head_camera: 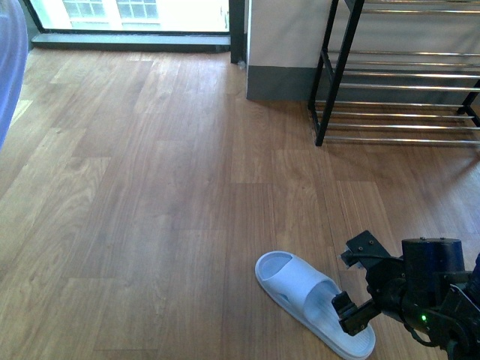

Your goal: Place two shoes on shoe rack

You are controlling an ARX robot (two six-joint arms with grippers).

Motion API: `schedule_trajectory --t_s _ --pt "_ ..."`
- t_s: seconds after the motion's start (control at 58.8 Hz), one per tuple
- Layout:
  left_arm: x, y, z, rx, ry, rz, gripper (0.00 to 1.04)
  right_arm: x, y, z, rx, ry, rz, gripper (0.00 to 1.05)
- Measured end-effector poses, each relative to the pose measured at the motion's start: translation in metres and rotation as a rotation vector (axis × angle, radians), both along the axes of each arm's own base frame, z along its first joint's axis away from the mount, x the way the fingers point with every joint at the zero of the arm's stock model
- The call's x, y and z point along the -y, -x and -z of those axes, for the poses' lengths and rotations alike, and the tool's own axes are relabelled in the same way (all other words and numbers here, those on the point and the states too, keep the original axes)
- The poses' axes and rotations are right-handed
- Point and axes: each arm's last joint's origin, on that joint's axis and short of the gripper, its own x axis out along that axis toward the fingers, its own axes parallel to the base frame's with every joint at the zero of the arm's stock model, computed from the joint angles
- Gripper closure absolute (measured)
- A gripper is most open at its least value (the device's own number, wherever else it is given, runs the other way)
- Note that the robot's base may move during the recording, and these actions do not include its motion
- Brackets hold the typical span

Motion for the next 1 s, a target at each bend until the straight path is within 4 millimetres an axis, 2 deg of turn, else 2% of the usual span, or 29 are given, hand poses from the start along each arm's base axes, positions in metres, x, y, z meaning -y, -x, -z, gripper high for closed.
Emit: schedule_trajectory --t_s 0.34,0.748,1.003 --pt "0.000 0.000 0.000 0.000 0.000 0.000 1.03 0.000 -0.033 0.020 0.004 -0.023 0.038 0.09" --pt "0.000 0.000 0.000 0.000 0.000 0.000 1.03 -0.001 -0.048 0.035 0.006 -0.108 0.126 0.09" --pt "0.000 0.000 0.000 0.000 0.000 0.000 1.03 -0.007 -0.049 0.042 -0.007 -0.150 0.163 0.41"
